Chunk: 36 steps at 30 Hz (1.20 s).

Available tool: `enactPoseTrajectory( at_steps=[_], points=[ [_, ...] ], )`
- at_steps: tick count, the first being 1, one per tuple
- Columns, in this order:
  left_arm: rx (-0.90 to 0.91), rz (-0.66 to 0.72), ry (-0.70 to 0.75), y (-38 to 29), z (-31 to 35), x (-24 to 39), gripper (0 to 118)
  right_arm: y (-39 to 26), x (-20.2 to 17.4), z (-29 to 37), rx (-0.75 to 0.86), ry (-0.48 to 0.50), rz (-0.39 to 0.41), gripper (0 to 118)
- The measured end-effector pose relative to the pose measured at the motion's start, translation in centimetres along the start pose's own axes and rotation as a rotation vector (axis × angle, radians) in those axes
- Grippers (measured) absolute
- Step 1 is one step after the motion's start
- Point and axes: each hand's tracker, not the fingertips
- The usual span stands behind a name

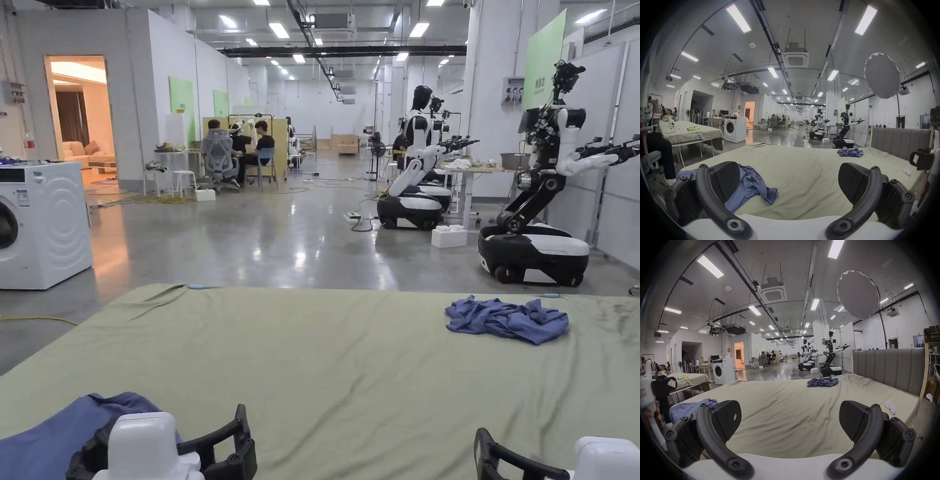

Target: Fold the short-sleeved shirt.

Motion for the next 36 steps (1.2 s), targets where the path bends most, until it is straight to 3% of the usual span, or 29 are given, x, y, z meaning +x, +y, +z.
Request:
enactPoseTrajectory(
  at_steps=[7,23,36],
  points=[
    [-0.005,-0.015,-0.027,1.3,1.4,2.3,118,0.1,0.2,0.0,-0.005,-0.007,-0.003,118],
    [-0.028,-0.002,-0.018,-1.5,-1.2,-1.3,118,0.0,0.0,0.0,-0.004,0.009,0.008,118],
    [0.013,-0.051,-0.029,-1.0,0.9,0.8,118,-0.2,-0.5,0.4,0.019,0.044,0.038,118]
  ],
)
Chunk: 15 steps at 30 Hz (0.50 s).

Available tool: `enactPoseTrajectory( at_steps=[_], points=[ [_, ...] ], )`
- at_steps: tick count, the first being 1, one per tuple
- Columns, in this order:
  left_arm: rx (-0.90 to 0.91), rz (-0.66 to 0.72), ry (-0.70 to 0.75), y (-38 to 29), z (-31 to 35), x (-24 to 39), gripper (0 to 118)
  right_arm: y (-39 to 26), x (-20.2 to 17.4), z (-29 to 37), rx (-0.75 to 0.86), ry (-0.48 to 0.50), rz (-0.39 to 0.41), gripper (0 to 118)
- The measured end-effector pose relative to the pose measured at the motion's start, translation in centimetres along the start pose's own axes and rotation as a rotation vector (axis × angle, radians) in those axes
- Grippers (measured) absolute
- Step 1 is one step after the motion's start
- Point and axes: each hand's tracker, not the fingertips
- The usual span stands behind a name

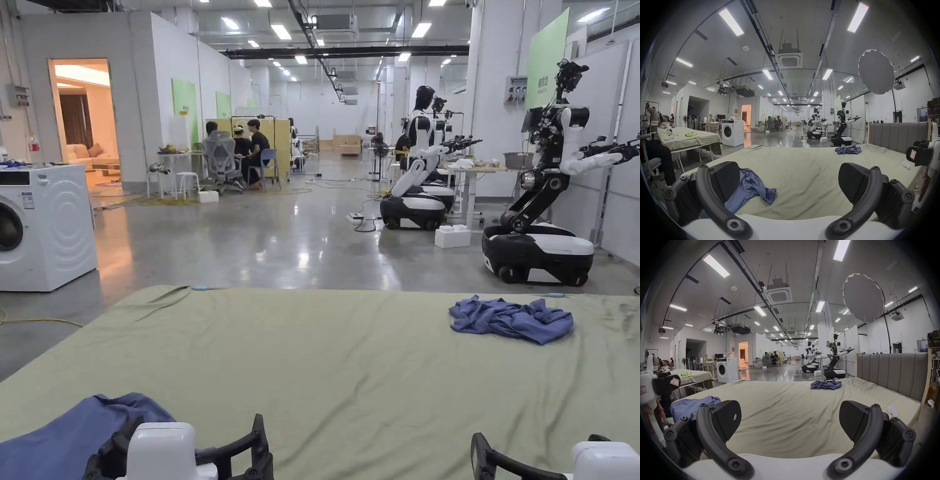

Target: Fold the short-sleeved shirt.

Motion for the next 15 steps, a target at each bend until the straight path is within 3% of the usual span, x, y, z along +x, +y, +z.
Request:
enactPoseTrajectory(
  at_steps=[7,8,9,10,11,13,15],
  points=[
    [-0.024,0.023,-0.054,0.4,0.5,0.5,118,0.4,-0.9,0.7,0.046,0.008,0.041,118],
    [-0.021,0.027,-0.053,0.6,0.6,0.4,107,0.5,-1.0,0.7,0.009,0.006,0.056,118],
    [-0.021,0.021,-0.051,0.6,0.8,0.5,58,0.6,-1.2,0.7,-0.003,0.006,0.067,104],
    [-0.012,-0.004,-0.037,0.7,1.0,0.7,1,0.5,-1.3,1.0,0.016,0.005,0.066,58],
    [-0.003,-0.033,-0.008,0.7,1.0,0.9,0,0.3,-1.4,1.3,0.039,0.002,0.072,2],
    [0.001,-0.025,0.000,0.8,1.1,0.8,0,0.0,-1.7,1.7,0.098,-0.158,0.076,2],
    [-0.041,0.012,-0.039,1.1,1.1,0.4,0,0.1,-0.7,1.8,0.056,-0.027,-0.020,2]
  ],
)
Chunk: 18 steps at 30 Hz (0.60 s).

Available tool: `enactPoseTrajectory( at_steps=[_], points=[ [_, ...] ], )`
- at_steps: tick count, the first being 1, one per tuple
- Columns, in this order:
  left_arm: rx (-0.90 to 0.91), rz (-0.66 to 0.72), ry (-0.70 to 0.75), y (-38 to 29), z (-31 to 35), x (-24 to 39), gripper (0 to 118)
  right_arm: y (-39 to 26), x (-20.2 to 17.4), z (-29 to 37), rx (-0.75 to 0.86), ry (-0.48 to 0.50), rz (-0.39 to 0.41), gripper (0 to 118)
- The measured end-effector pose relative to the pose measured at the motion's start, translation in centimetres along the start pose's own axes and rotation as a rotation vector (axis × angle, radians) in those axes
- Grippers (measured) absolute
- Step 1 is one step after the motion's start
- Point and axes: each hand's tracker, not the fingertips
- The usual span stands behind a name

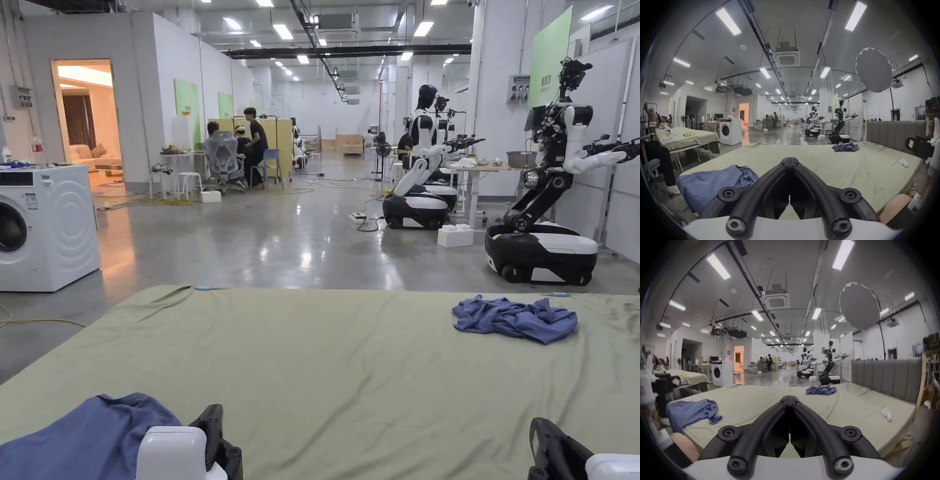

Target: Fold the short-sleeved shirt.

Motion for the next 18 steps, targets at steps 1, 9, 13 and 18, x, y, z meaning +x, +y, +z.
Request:
enactPoseTrajectory(
  at_steps=[1,9,13,18],
  points=[
    [0.004,-0.004,0.015,-0.1,-0.5,-0.3,0,0.0,0.0,-0.1,-0.016,-0.037,0.013,2],
    [-0.008,0.030,0.105,1.1,0.6,-4.0,0,0.1,-1.3,-1.4,-0.057,-0.003,0.027,2],
    [0.006,0.032,0.282,1.7,3.6,-9.0,0,0.2,-7.0,-3.7,-0.073,0.184,0.040,2],
    [-0.060,0.037,0.471,0.6,7.0,-15.8,0,0.0,-16.3,-5.1,-0.077,0.480,0.008,2]
  ],
)
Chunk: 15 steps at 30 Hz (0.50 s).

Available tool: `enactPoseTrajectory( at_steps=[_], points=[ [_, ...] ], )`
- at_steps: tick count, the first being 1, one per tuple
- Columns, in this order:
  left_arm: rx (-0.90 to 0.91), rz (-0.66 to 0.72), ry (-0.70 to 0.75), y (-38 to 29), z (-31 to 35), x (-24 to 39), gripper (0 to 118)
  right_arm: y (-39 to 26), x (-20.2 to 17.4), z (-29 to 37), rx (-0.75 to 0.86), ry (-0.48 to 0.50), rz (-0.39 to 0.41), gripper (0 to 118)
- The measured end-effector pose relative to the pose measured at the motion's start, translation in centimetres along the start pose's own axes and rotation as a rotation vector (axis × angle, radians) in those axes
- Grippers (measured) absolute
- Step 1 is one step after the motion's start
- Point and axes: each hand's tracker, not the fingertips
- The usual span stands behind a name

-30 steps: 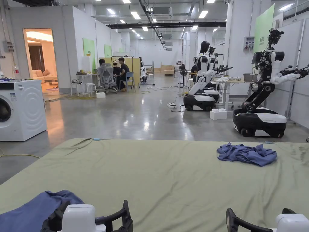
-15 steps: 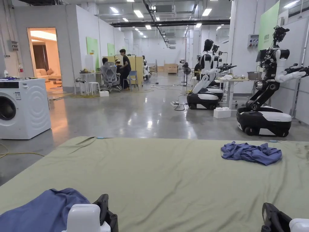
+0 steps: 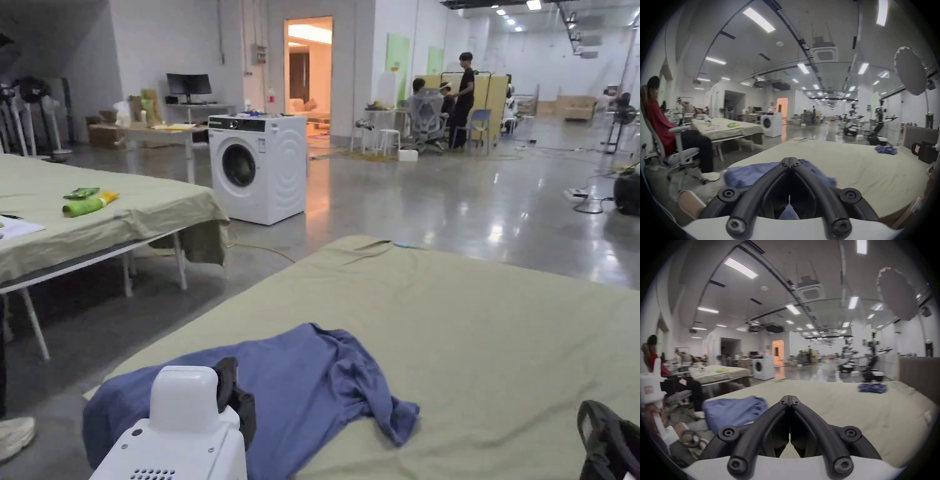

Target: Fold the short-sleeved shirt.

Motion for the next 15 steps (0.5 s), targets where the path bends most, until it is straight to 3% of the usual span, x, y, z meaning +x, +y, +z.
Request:
enactPoseTrajectory(
  at_steps=[3,7,11,15],
  points=[
    [-0.046,0.002,0.050,-1.2,-0.6,-2.8,0,-0.3,-3.2,-2.7,-0.024,0.118,-0.020,2],
    [-0.150,0.006,-0.008,-2.9,-3.4,-4.0,0,-1.6,-4.6,-4.8,-0.050,0.176,0.024,2],
    [-0.248,-0.027,-0.119,-3.9,-9.4,-2.2,0,-3.6,-2.4,-7.0,-0.156,0.179,-0.028,2],
    [-0.460,-0.004,-0.304,-4.4,-20.0,0.8,0,-5.8,1.6,-9.4,-0.289,0.137,-0.099,2]
  ],
)
